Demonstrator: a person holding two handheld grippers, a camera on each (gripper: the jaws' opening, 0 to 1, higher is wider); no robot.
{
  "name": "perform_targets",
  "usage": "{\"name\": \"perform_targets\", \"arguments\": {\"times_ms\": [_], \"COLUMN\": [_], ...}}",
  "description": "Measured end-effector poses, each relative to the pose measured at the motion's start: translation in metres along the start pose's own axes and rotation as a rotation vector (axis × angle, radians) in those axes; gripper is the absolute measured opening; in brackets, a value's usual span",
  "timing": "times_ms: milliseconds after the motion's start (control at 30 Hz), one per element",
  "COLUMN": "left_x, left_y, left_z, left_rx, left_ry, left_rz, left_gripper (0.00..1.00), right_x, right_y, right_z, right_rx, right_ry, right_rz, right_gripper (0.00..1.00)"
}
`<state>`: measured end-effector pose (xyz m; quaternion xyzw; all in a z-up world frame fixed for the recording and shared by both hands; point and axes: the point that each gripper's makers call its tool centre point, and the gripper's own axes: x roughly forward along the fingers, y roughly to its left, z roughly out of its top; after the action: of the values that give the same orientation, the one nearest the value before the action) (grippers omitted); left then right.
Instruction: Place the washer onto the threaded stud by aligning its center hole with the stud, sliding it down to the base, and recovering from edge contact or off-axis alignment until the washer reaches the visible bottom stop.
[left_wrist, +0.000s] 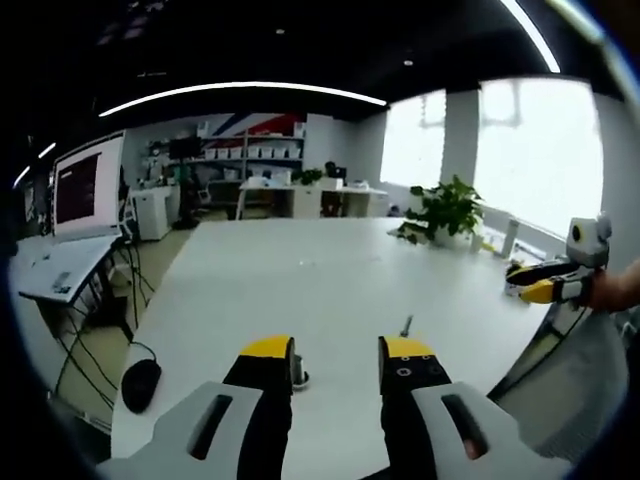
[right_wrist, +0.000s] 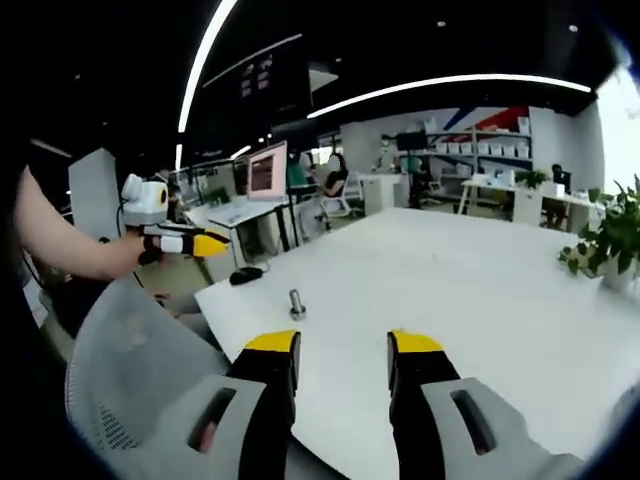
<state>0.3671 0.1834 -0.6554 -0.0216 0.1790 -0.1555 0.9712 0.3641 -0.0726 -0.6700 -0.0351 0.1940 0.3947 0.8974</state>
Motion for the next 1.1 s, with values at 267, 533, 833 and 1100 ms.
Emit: {"name": "perform_targets", "arguments": {"times_ms": [267, 533, 833, 1100], "left_x": [0.005, 0.005, 0.005, 0.005], "left_y": [-0.006, -0.011, -0.007, -0.002], "left_z": [-0.011, -0.014, -0.019, -0.018], "left_rx": [0.013, 0.041, 0.03, 0.023], "left_ry": [0.054, 0.072, 0.099, 0.09], "left_rz": [-0.019, -0.031, -0.021, -0.007], "left_gripper": [0.31, 0.31, 0.3, 0.29], "right_x": [0.0, 0.001, 0.001, 0.002], "right_y": [-0.006, -0.001, -0.001, -0.002], "right_z": [-0.009, -0.014, -0.017, -0.018], "right_rx": [-0.068, -0.089, -0.107, -0.098], "right_ry": [0.045, 0.073, 0.084, 0.091], "right_rz": [-0.043, -0.033, -0.034, -0.029], "right_gripper": [0.4, 0.39, 0.39, 0.39]}}
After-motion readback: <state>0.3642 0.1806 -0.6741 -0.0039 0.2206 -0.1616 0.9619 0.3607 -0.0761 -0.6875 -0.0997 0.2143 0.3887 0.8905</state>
